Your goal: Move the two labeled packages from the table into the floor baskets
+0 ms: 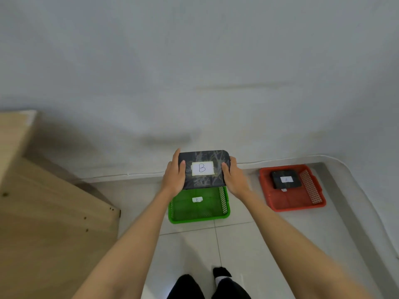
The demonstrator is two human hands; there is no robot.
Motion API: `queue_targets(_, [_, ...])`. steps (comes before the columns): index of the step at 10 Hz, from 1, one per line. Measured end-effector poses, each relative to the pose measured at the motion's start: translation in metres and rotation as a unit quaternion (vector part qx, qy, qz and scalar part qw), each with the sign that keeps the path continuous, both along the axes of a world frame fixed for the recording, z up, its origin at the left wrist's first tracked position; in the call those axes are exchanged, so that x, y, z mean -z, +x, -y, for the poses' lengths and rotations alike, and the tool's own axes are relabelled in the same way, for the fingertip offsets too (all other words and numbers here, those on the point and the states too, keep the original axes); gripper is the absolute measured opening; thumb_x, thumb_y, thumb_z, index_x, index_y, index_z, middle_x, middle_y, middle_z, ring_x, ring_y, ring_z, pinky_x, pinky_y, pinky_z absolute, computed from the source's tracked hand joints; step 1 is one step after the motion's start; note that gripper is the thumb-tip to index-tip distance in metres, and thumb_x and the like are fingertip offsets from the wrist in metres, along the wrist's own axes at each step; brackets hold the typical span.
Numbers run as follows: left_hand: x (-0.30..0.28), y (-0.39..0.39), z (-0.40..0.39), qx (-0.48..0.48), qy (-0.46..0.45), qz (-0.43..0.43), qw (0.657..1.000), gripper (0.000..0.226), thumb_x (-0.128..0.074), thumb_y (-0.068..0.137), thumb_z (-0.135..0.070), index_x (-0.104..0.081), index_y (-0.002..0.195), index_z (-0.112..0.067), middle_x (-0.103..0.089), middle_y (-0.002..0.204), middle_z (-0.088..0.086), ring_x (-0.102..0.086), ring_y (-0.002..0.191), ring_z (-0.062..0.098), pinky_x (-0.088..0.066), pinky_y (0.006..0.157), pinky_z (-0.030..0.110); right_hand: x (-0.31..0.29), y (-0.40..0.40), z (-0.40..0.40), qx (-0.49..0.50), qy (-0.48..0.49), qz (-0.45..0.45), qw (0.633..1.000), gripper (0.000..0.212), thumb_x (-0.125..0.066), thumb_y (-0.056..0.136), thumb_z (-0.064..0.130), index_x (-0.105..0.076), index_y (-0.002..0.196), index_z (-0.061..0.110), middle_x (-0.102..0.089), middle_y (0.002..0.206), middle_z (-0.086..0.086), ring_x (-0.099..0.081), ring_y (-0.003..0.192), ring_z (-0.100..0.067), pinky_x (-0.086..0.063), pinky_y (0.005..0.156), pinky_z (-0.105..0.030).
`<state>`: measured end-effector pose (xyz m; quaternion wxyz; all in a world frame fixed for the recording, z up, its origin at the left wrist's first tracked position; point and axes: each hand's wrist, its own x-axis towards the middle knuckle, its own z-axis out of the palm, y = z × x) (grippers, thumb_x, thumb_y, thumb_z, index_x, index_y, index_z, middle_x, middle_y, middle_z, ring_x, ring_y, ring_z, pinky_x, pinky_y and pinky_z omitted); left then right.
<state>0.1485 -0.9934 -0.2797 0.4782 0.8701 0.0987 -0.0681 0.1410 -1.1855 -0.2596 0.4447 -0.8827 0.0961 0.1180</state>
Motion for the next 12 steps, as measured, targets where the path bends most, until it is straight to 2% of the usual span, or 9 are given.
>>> queue_targets(2, [0.186,0.030,0.003,0.010,-0.008,-0.029,0.999,0.055,-0.032,0.100,-0.033,-0.011,0.150,-0.027,-0.038,0.151,0.004,-0.038,0.137,0.024,-0.032,0.113,0.039,0.192,0.035,0.005,-0.007,-0.001,-0.010,1.000,0.044,-0.030,0.102,0.034,-0.032,0.139,0.010,-0.062,0.121,-0.014,-0.061,0.106,-0.035,-0.052,0.088,-0.048])
queue_targets(3, [0.289,0.047,0.001,0.015,-0.047,-0.064,0.997,0.060,-0.035,0.098,-0.036,-0.003,0.150,-0.035,-0.031,0.154,-0.003,-0.037,0.137,0.021,-0.029,0.109,0.031,0.299,0.057,0.003,-0.002,0.023,-0.019,1.000,0.046,-0.031,0.102,0.034,-0.028,0.142,0.013,-0.059,0.126,-0.016,-0.062,0.107,-0.039,-0.054,0.083,-0.059])
queue_targets(4, [0.343,0.057,-0.001,0.015,-0.060,-0.088,0.994,0.063,-0.037,0.098,-0.036,0.000,0.150,-0.035,-0.032,0.154,-0.001,-0.041,0.135,0.022,-0.032,0.108,0.033,0.356,0.070,0.000,0.003,0.033,-0.037,0.999,0.049,-0.031,0.102,0.033,-0.023,0.146,0.013,-0.057,0.128,-0.018,-0.061,0.107,-0.041,-0.054,0.082,-0.060])
queue_targets(5, [0.410,0.077,-0.002,0.010,-0.040,-0.105,0.994,0.067,-0.038,0.098,-0.031,0.004,0.150,-0.034,-0.051,0.140,0.002,-0.057,0.113,0.025,-0.045,0.097,0.035,0.431,0.088,-0.004,-0.003,0.014,-0.043,0.999,0.052,-0.030,0.102,0.035,-0.020,0.148,0.013,-0.059,0.125,-0.023,-0.062,0.105,-0.042,-0.052,0.087,-0.058])
queue_targets(6, [0.437,0.090,-0.004,-0.001,-0.033,-0.121,0.992,0.065,-0.033,0.097,-0.025,0.004,0.150,-0.033,-0.062,0.101,-0.008,-0.059,0.076,0.020,-0.046,0.069,0.032,0.463,0.100,-0.005,-0.003,-0.002,-0.050,0.999,0.052,-0.029,0.101,0.037,-0.023,0.147,0.013,-0.061,0.124,-0.023,-0.063,0.105,-0.040,-0.052,0.090,-0.052])
queue_targets(7, [0.472,0.099,-0.001,-0.013,-0.036,-0.133,0.990,0.064,-0.032,0.097,-0.020,0.002,0.150,-0.030,-0.058,0.089,-0.007,-0.050,0.064,0.013,-0.042,0.062,0.030,0.500,0.114,-0.007,0.006,-0.009,-0.066,0.998,0.046,-0.031,0.102,0.033,-0.030,0.141,0.009,-0.061,0.124,-0.024,-0.061,0.108,-0.040,-0.051,0.091,-0.047])
queue_targets(8, [0.485,0.100,0.002,-0.021,-0.060,-0.129,0.990,0.064,-0.034,0.097,-0.018,-0.001,0.151,-0.027,-0.060,0.110,-0.001,-0.053,0.080,0.012,-0.042,0.080,0.030,0.513,0.116,-0.007,0.019,-0.007,-0.074,0.997,0.042,-0.033,0.102,0.030,-0.035,0.136,0.006,-0.061,0.122,-0.024,-0.061,0.107,-0.039,-0.051,0.090,-0.046])
queue_targets(9, [0.494,0.102,0.004,-0.029,-0.076,-0.117,0.990,0.063,-0.036,0.097,-0.016,-0.004,0.152,-0.022,-0.043,0.146,0.007,-0.050,0.119,0.023,-0.037,0.098,0.030,0.520,0.119,-0.007,0.032,0.001,-0.080,0.996,0.040,-0.036,0.102,0.027,-0.037,0.134,0.003,-0.061,0.122,-0.023,-0.061,0.109,-0.037,-0.049,0.091,-0.043])
queue_targets(12, [0.483,0.107,-0.003,0.013,-0.017,-0.125,0.992,0.069,-0.041,0.097,-0.023,0.001,0.152,-0.019,-0.026,0.156,0.012,-0.031,0.140,0.029,-0.028,0.116,0.043,0.507,0.130,-0.010,0.047,0.026,-0.128,0.990,0.052,-0.040,0.100,0.025,-0.025,0.144,0.002,-0.045,0.142,-0.023,-0.046,0.128,-0.039,-0.041,0.107,-0.049])
